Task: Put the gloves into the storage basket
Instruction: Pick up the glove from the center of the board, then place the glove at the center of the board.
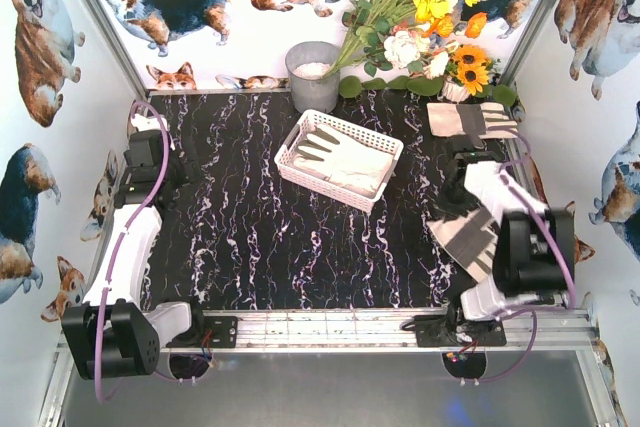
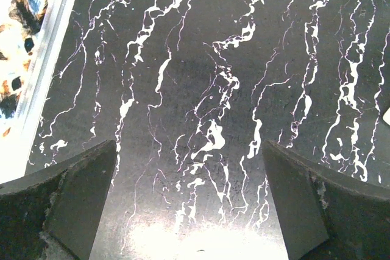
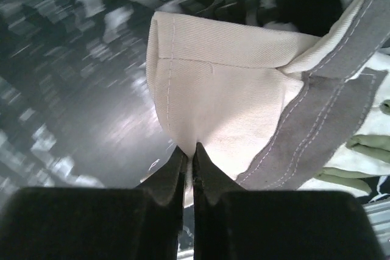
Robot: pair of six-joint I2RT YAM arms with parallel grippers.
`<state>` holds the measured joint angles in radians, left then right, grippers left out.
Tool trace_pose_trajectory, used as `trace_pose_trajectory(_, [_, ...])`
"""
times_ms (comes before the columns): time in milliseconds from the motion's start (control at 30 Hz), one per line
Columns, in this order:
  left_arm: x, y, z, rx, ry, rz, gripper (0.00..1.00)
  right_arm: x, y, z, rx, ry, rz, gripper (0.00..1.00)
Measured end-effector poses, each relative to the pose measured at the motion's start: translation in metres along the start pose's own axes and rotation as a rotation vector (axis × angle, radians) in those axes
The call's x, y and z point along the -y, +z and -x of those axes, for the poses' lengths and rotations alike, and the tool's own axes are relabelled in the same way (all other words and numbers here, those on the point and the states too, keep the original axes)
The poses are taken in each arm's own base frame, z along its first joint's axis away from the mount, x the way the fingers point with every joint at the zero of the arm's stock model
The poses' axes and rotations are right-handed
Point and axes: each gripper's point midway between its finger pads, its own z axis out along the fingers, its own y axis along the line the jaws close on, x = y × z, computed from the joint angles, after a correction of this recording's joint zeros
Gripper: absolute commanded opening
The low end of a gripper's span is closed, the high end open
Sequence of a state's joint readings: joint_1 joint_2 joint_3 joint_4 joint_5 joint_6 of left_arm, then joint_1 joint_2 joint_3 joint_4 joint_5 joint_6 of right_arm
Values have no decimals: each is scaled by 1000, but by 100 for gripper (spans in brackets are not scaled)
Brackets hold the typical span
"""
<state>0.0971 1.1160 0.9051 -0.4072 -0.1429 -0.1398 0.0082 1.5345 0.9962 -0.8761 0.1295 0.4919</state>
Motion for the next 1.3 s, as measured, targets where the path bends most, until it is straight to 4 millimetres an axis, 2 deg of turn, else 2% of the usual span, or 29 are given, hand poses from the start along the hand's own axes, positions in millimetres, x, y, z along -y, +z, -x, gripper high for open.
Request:
trace_pose_trajectory(100, [3,0,-1,-3,0,-15,100,-30,-38,-10,77,-88,112,0])
trace_pose_trajectory(233, [11,1,-3,-8,-1,-62,100,-68,-81,-41,130,-183,292,0])
trace_pose_trajectory(467, [42,6,-11,-51,-12,-211,100,-108,-130,-121,20,-374,572,0])
trace_pose_trajectory(567, [60,6,-18,-93,-59,-299,97,-123,-146,-163,-51,-561,658,0])
trace_pose_trajectory(633, [73,3,-27,-148,-102,-365,97,-137,-160,-193,-80,-752,704,0])
trace_pose_trajectory(700, [85,-3,-36,-205,-152,-423,97,-156,-175,-213,-96,-908,752,0])
trace_pose_trajectory(767, [92,-12,-40,-240,-192,-465,97,-176,-188,-220,-90,-1008,797,0])
trace_pose_trajectory(867, [101,-27,-47,-290,-228,-521,97,-212,-203,-214,-46,-1129,848,0])
trace_pose_trajectory(967, [105,-36,-55,-336,-250,-546,98,-247,-206,-213,-1,-1264,865,0])
trace_pose_trajectory(1000, [106,-38,-58,-344,-256,-553,98,-255,-202,-217,0,-1313,863,3])
trace_pose_trajectory(1067, [108,-41,-65,-368,-270,-569,97,-264,-189,-231,-28,-1403,849,19])
trace_pose_trajectory(1167, [112,-42,-79,-421,-298,-589,97,-261,-166,-255,-116,-1472,826,45])
trace_pose_trajectory(1233, [114,-40,-89,-463,-310,-600,96,-252,-158,-265,-165,-1482,815,52])
trace_pose_trajectory(1300, [117,-37,-100,-509,-316,-605,92,-250,-157,-267,-175,-1463,815,53])
